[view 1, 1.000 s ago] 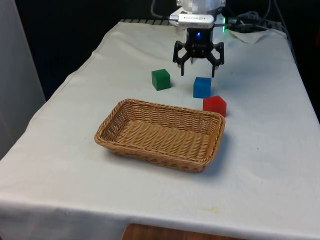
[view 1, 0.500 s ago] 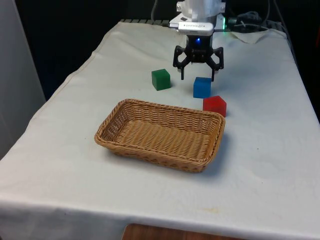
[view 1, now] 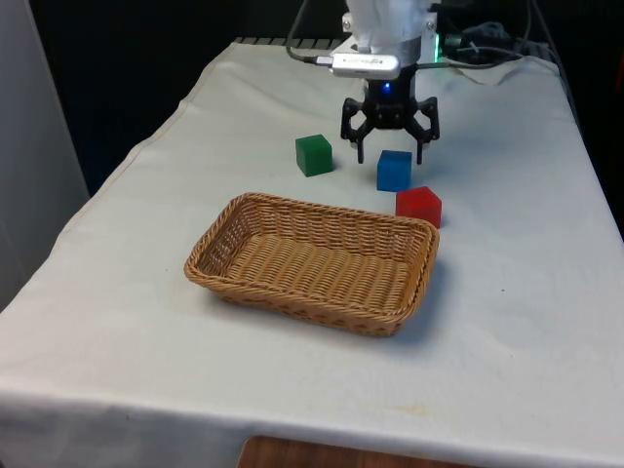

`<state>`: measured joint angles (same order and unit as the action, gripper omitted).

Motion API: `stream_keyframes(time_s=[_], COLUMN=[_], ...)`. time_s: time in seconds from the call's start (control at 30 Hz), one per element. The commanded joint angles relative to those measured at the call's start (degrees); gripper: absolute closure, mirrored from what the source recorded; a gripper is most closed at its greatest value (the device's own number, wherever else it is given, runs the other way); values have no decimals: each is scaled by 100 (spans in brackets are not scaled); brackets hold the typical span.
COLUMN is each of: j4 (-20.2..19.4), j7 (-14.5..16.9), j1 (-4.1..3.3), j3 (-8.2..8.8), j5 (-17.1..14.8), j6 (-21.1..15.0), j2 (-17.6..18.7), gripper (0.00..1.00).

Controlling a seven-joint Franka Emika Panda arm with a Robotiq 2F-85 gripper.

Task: Pick up the blue cube and place it into the basket.

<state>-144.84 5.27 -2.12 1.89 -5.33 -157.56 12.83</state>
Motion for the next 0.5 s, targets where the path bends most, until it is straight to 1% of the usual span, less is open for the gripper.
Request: stream_keyframes(time_s=[0.0, 0.17, 0.2, 0.23, 0.47], j4=[23, 57, 40, 63, 115], j7=[223, 378, 246, 395, 401], j1=[80, 63, 0, 63, 63], j3=[-143, -132, -17, -132, -132], j5=[-298, -476, -281, -493, -510], j6=[-63, -63, 0, -74, -212], j2=[46, 126, 103, 155, 344], gripper=[0, 0, 0, 0, 0])
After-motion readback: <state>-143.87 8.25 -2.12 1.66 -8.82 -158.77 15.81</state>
